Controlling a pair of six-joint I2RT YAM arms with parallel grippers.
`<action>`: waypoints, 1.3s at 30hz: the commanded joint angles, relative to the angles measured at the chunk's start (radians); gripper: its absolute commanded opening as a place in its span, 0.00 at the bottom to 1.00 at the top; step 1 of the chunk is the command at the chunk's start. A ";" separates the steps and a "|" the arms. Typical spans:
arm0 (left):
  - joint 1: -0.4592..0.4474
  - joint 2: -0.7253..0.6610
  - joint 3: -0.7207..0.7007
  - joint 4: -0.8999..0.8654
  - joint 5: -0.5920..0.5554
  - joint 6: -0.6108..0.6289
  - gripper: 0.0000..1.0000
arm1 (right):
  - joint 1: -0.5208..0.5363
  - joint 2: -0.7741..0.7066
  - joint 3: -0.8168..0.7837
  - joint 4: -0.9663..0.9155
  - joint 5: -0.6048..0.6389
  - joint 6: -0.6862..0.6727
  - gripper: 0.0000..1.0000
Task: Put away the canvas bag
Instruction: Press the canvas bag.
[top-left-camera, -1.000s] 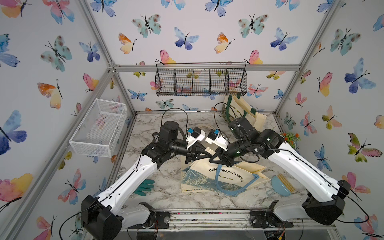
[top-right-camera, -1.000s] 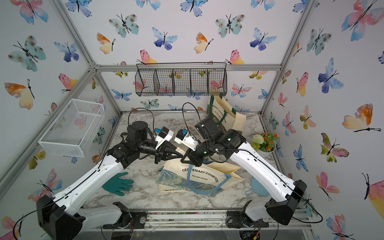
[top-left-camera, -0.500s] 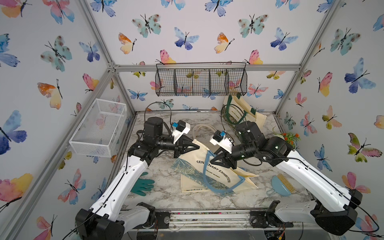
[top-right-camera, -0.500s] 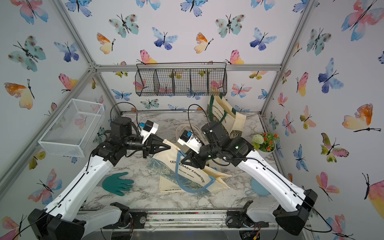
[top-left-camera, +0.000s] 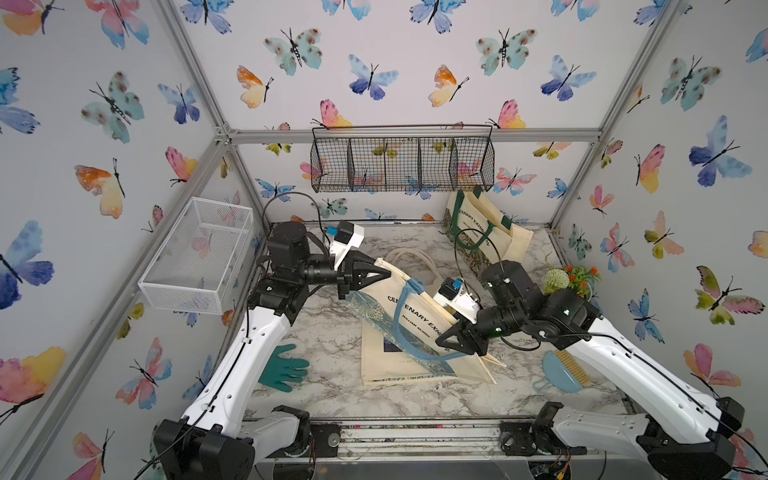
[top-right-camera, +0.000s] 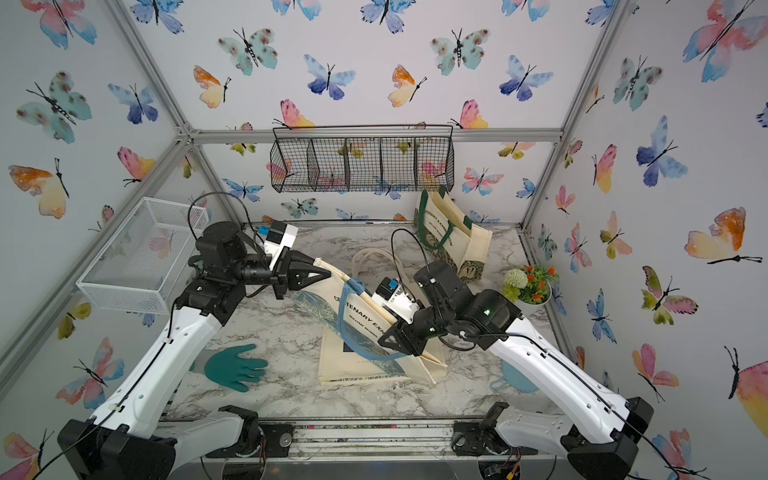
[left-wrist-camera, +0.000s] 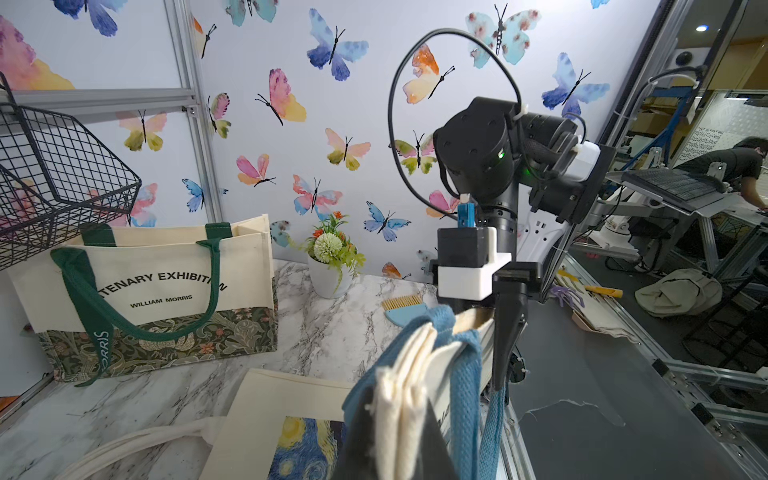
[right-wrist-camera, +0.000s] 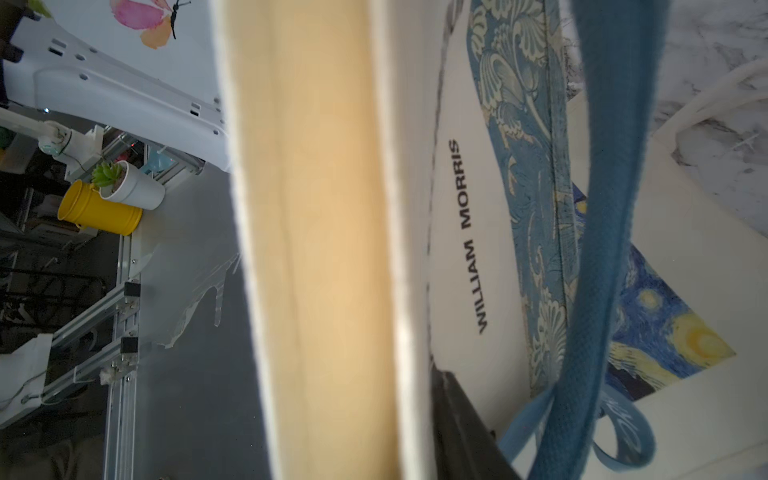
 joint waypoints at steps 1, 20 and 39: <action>0.034 0.001 0.052 0.116 -0.003 -0.048 0.00 | 0.006 -0.039 -0.042 -0.117 0.016 0.039 0.38; 0.060 0.062 0.084 0.111 0.003 -0.035 0.00 | 0.007 -0.203 -0.171 -0.141 0.019 0.180 0.45; 0.077 0.089 0.085 0.095 0.009 -0.016 0.00 | 0.006 -0.269 -0.186 -0.204 0.138 0.247 0.54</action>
